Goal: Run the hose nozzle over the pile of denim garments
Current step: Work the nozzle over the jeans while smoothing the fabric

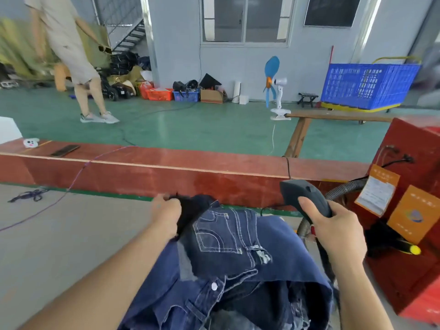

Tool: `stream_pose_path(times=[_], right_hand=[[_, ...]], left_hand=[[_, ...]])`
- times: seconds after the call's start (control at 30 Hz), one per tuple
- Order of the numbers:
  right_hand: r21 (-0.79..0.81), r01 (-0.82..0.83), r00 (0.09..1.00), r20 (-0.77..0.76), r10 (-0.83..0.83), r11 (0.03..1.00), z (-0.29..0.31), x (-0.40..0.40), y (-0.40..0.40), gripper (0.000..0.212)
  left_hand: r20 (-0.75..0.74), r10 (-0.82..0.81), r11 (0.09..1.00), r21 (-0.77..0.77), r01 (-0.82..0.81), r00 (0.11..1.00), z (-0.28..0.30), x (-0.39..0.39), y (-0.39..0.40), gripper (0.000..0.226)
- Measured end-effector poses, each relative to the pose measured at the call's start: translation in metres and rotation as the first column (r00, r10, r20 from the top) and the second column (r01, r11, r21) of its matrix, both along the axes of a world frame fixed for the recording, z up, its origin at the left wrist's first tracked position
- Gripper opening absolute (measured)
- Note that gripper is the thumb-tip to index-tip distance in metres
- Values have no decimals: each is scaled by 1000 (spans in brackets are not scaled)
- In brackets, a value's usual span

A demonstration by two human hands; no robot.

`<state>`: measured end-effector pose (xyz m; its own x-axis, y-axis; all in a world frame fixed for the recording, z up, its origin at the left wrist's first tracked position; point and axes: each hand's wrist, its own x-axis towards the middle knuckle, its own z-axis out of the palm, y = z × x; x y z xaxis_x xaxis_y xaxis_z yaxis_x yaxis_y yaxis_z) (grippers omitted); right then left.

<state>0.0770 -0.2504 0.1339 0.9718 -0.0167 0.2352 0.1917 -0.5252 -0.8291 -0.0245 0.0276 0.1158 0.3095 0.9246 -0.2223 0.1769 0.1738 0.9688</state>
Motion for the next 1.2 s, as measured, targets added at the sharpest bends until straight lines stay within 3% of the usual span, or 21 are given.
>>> stream_pose_path(times=[0.07,0.13,0.2,0.27,0.43,0.53,0.63,0.73,0.9,1.03,1.1,1.2], right_hand=[[37,50,999,-21,-50,998,4,1,-9,50],[68,85,996,-33,-83,994,7,1,-17,52],[102,112,994,-33,-109,988,9,1,-24,53],[136,142,990,-37,-138,981,12,0,-29,53],[184,196,980,-64,-187,963,17,-1,-42,50],[210,206,978,-75,-194,956,19,-2,-48,49],[221,221,975,-83,-207,950,21,-2,-54,50],[236,222,974,-95,-205,946,22,-1,-59,48],[206,192,981,-79,-179,960,23,1,-59,50],[137,83,994,-76,-73,987,21,1,-50,48],[111,18,996,-84,-9,994,19,-1,-41,38],[60,-80,989,-116,86,995,14,-3,-26,37]], left_hand=[[-75,-144,930,332,161,987,64,8,7,16],[-242,-305,740,548,389,921,129,13,1,13],[-400,-396,540,627,562,827,187,17,-14,21],[-469,-445,402,657,638,763,234,20,-30,24],[-502,-545,197,702,684,672,306,26,-50,22],[-421,-676,220,668,711,605,316,31,-43,19],[-399,-718,261,604,753,570,280,55,-26,17],[-627,-604,212,468,858,492,174,83,-11,25],[-789,-562,333,57,941,247,-24,77,2,37],[-661,-694,367,16,930,286,-47,79,13,24],[-544,-805,317,-61,946,235,-28,85,16,14],[-389,-898,309,-230,923,204,-21,86,20,26]])
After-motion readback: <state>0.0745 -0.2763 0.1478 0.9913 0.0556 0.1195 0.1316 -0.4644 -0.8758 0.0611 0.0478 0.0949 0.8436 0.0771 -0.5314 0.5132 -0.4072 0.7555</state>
